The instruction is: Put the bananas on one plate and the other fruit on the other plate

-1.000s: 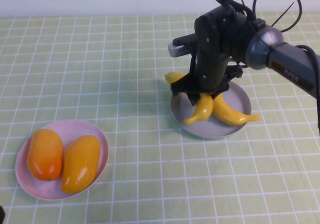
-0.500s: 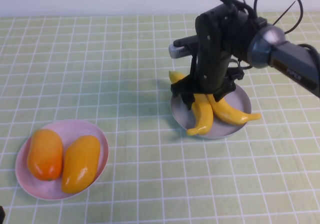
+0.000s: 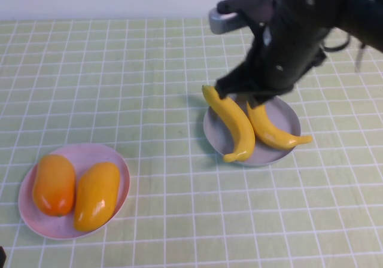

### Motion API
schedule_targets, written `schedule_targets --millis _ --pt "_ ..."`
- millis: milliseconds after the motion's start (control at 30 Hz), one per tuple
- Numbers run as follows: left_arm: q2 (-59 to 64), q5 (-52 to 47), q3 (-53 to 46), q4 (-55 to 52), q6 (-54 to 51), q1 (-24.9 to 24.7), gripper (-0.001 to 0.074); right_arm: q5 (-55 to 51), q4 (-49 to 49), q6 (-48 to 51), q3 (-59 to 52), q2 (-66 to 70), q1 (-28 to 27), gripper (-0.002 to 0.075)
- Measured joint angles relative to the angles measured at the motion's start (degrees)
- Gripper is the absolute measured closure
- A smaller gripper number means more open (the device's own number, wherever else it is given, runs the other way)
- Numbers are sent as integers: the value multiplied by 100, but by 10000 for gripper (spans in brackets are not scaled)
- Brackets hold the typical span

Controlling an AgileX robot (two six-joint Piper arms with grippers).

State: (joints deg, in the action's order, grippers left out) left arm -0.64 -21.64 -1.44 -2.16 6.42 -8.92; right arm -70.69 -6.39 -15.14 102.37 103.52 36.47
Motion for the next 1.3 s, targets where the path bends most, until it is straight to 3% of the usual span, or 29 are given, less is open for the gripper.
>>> schedule_targets --millis 567,833,1067,1200,1300 --pt "0 0 0 0 0 0 733 863 58 36 -4552 -5021 41 741" --pt "0 0 0 0 0 0 733 1184 54 -61 -5925 -7245 41 741" --pt "0 0 0 0 0 0 733 2624 -549 -251 -7414 -8388 41 741" --pt "0 0 0 0 0 0 733 3506 -1097 -1189 -8121 -8506 22 741" --pt "0 0 0 0 0 0 733 4062 -1427 -1638 -8581 -8568 -365 741"
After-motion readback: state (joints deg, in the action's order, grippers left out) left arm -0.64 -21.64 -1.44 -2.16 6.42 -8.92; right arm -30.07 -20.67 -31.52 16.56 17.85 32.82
